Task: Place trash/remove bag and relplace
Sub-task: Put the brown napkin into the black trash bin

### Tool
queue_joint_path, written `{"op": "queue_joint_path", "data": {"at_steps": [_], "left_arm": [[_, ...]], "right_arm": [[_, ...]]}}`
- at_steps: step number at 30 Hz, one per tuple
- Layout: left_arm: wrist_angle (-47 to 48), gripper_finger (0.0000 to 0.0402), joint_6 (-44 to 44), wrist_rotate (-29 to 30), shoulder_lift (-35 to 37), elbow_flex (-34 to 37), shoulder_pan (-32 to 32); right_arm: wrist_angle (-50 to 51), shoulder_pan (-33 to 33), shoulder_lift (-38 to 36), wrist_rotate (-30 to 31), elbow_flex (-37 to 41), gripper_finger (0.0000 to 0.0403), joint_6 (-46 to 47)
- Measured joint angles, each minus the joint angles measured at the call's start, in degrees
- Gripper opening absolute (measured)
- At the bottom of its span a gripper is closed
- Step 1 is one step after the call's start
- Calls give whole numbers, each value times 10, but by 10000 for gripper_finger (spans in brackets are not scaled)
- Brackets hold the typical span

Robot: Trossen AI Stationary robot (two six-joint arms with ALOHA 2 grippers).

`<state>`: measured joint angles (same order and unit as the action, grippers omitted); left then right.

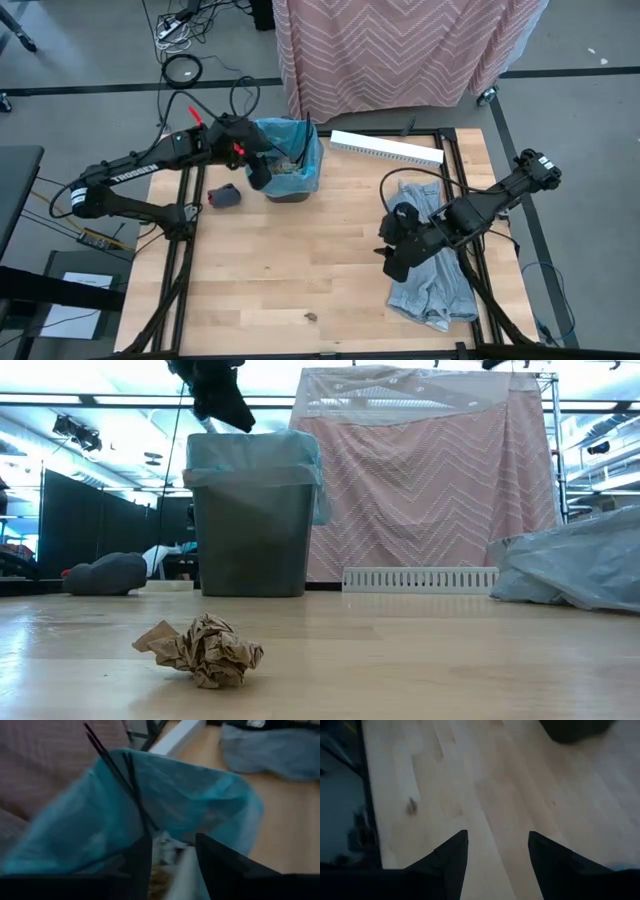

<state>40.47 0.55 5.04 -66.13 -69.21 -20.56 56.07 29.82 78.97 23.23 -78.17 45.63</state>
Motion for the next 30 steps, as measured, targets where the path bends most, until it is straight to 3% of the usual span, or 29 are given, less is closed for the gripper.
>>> {"op": "queue_joint_path", "data": {"at_steps": [7, 14, 21, 30], "left_arm": [[106, 168, -78, -116, 11, -44, 20], [207, 167, -115, -106, 69, -112, 84], [208, 167, -155, -85, 127, -123, 123], [216, 167, -162, -75, 141, -121, 136]], "right_arm": [[-269, -24, 97, -52, 54, 191, -107], [-505, -31, 224, -115, 56, 184, -173], [-537, -26, 314, -170, 53, 184, -140], [-606, 20, 401, -125, 50, 214, -62]]}}
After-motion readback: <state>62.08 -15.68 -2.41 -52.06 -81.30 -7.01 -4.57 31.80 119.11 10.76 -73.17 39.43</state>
